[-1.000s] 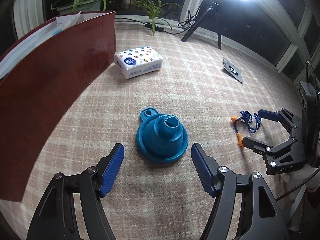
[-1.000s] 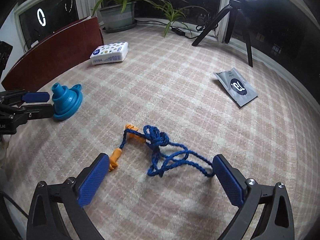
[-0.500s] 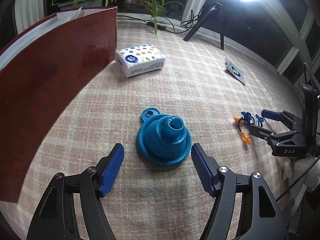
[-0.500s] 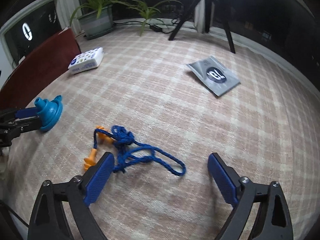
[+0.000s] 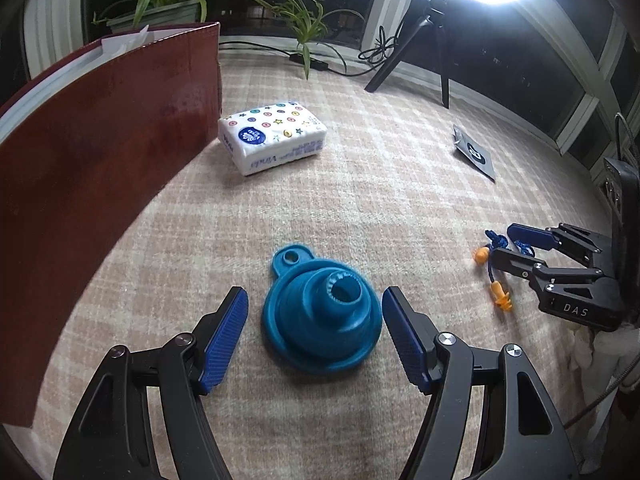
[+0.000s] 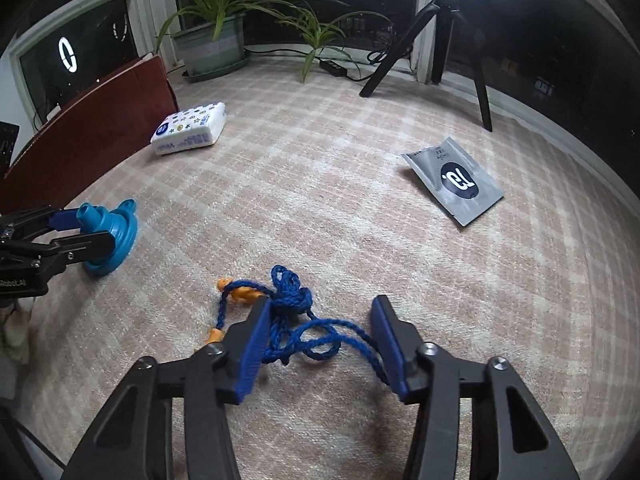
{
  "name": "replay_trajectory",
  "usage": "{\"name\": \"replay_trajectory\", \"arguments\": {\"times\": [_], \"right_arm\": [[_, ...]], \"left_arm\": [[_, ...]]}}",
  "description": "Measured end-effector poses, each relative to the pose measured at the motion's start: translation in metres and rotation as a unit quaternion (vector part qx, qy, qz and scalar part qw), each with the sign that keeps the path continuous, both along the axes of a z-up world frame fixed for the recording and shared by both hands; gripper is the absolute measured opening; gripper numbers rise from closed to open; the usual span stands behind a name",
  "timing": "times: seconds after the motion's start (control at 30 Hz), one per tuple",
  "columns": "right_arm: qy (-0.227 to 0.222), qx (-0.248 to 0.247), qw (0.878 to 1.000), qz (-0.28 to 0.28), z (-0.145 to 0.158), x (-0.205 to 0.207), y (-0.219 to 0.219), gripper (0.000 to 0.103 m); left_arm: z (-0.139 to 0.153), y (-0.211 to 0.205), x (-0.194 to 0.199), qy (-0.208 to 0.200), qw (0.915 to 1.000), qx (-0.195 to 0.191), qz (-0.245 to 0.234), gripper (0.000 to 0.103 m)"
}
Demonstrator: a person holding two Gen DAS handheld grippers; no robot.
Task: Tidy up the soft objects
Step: 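Close the right gripper on the blue cord while the left gripper grips the funnel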
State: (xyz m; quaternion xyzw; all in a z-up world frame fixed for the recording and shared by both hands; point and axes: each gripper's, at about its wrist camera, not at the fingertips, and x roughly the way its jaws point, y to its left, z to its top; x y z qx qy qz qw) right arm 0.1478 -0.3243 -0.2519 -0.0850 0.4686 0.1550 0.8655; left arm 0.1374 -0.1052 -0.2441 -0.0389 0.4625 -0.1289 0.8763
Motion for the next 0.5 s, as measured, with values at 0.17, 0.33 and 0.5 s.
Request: {"name": "replay_trajectory", "arguments": {"times": [0.17,0.33,0.5], "right_arm": [[0.000,0.001,1.000,-0.011,0.001,0.000,-0.003,0.036],[0.000,0.006,1.000,-0.013,0.001,0.001,-0.003,0.024],[0.006,0.016,1.000,-0.013,0.002,0.001,-0.002,0.015]], "left_arm": [[-0.003,-0.009,-0.002,-0.024,0.9993,0.028,-0.007,0.067],[-0.002,-0.013,-0.007,-0.044,0.9981,0.041,-0.013,0.061],[-0.002,-0.013,-0.007,-0.044,0.9981,0.040,-0.013,0.058]]}}
